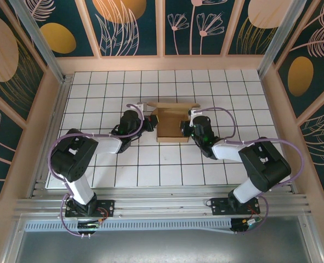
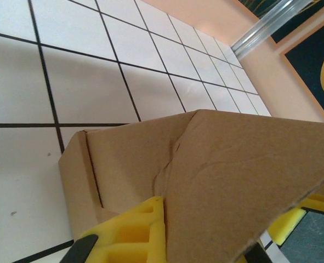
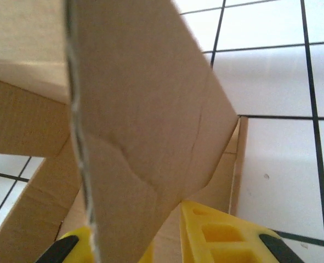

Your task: Fold the paper box

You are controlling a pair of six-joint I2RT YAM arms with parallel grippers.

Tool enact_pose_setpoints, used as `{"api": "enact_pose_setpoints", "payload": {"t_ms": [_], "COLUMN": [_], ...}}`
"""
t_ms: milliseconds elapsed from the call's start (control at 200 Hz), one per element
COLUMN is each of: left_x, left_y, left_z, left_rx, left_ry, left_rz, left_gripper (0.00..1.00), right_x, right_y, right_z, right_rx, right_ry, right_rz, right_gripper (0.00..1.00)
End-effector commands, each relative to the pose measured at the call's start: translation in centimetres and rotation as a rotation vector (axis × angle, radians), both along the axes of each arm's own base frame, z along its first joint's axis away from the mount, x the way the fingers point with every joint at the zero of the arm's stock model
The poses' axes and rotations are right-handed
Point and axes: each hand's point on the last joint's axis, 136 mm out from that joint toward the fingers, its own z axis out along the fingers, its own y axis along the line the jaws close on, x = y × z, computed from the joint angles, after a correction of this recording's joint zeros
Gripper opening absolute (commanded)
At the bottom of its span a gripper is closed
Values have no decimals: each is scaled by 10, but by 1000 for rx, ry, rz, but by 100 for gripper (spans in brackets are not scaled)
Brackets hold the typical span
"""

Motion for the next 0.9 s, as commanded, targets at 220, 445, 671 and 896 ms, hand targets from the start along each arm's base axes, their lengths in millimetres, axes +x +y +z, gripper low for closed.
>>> {"api": "enact_pose_setpoints", "payload": {"t_ms": [220, 445, 671, 896], "left_x": [-50, -53, -60, -65], "left_y": [-6, 4, -2, 13], "left_z": [-63, -57, -31, 13], "left_rx": [128, 165, 70, 30], "left_ry": [220, 193, 150, 61], "left_rz": [-119, -100, -126, -73], "left_gripper": [0, 19, 24, 25], "right_x": [-7, -20, -43, -68], "right_y": [-3, -17, -22, -17], "right_z": [4, 16, 43, 96], "right_rx": [-35, -13, 28, 98], "right_ry": [-2, -2, -27, -50], "right_rz": [18, -19, 25, 138], "right_gripper": [23, 45, 60, 67]}}
